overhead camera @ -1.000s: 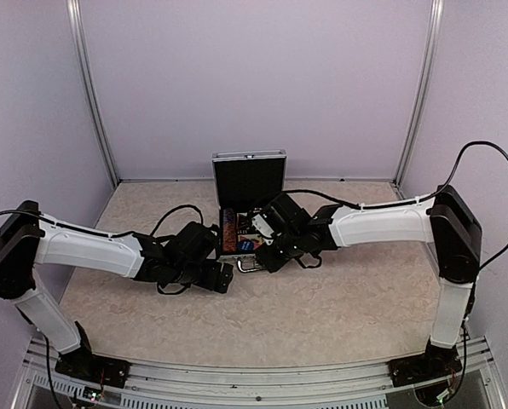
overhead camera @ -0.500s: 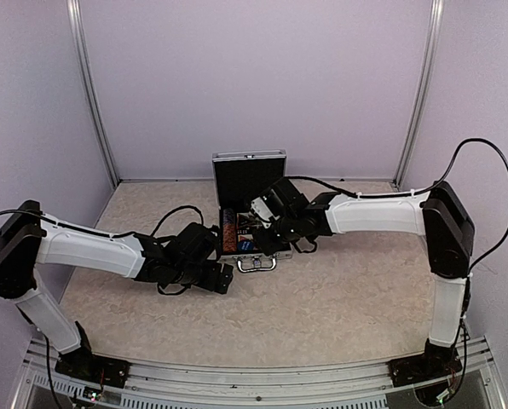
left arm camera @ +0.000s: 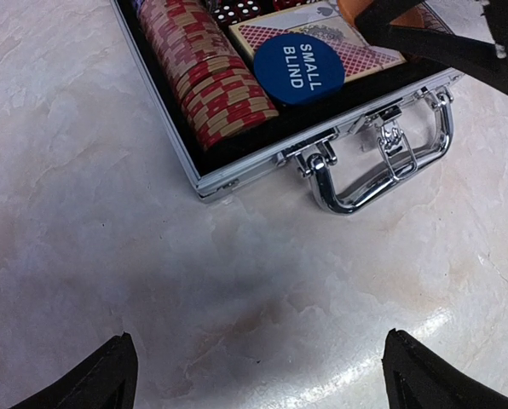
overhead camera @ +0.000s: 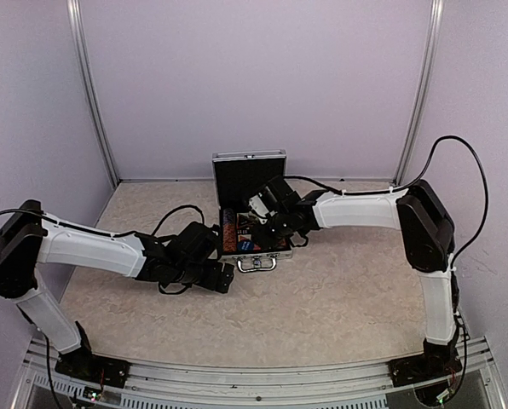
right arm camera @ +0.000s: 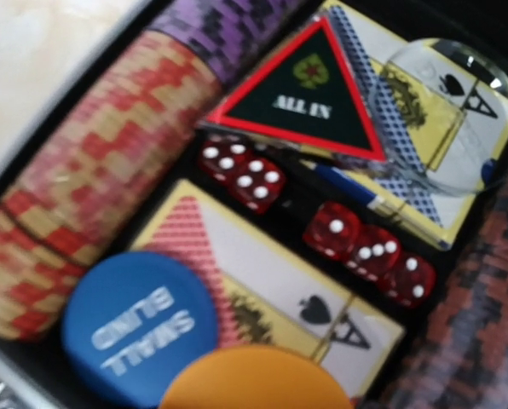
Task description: Pack up texas hold em set
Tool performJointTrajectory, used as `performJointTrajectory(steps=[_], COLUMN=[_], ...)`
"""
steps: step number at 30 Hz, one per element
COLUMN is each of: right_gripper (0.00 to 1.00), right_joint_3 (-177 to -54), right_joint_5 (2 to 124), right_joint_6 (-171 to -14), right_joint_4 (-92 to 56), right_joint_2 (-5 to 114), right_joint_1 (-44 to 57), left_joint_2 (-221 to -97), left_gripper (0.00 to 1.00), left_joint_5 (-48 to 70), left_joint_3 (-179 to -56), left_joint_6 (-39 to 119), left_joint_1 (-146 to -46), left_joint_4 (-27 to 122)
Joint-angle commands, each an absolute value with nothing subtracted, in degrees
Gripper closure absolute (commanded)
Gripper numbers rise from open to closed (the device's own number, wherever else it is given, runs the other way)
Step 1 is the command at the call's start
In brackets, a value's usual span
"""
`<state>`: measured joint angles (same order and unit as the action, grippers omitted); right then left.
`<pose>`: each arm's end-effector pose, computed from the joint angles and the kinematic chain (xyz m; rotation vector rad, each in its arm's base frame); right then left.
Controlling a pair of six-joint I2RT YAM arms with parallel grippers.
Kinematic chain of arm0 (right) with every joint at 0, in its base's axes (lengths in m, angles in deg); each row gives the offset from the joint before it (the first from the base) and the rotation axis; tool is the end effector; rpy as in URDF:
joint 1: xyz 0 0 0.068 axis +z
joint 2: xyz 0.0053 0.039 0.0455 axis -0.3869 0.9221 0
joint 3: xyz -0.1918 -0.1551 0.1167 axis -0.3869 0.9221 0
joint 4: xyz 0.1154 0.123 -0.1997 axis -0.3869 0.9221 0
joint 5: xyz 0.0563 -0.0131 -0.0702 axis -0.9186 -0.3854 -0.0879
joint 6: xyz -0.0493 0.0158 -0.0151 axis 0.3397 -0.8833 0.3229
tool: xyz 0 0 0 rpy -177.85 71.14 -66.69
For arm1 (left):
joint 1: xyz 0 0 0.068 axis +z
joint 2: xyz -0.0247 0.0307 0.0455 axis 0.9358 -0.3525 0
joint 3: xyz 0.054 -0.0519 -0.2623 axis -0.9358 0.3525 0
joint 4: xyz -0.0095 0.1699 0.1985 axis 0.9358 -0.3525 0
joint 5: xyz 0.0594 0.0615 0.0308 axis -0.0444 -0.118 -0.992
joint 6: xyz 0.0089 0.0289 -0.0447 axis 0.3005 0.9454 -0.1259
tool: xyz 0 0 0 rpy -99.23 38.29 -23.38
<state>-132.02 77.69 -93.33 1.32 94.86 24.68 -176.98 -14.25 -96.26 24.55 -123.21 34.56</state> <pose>0.3218 0.3443 0.1908 -0.7762 2.3163 0.2981 0.1979 -0.2530 0.1686 0.4470 2.4192 -0.2447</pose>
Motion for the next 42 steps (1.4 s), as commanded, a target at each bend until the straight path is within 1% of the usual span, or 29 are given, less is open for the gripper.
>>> performJointTrajectory(steps=[1, 10, 18, 22, 30, 35, 42], right_gripper=[0.52, 0.51, 0.43, 0.36, 0.3, 0.29, 0.16], right_joint_3=[-134.67, -136.14, -135.47, -134.37, -131.68, -127.99, -119.06], right_joint_5=[77.13, 76.63, 74.62, 73.85, 73.45, 74.06, 77.33], right_joint_6=[-92.72, -92.4, -92.26, -92.41, -93.14, -94.53, -97.04], right_joint_4=[1.4, 1.74, 2.42, 2.17, 1.45, 0.09, -2.79], right_joint_2=[98.28, 100.5, 100.31, 99.04, 94.06, 88.72, 78.16], right_joint_1=[22.92, 21.84, 21.84, 21.88, 21.8, 21.81, 21.67], left_joint_2=[-177.75, -178.0, -178.88, -179.2, -179.2, -178.32, -176.33], left_gripper=[0.01, 0.01, 0.01, 0.01, 0.01, 0.01, 0.01], left_joint_5=[-15.04, -15.44, -15.4, -15.3, -15.67, -19.35, -20.87], left_joint_3=[-97.65, -98.8, -100.24, -101.12, -101.99, -103.88, -111.12], left_joint_6=[24.57, 25.05, 25.44, 25.6, 25.71, 26.46, 30.38], left_joint_1=[-123.66, -123.66, -123.65, -123.68, -123.68, -123.49, -118.51], left_joint_4=[34.64, 33.63, 33.09, 32.69, 32.02, 30.15, 29.17])
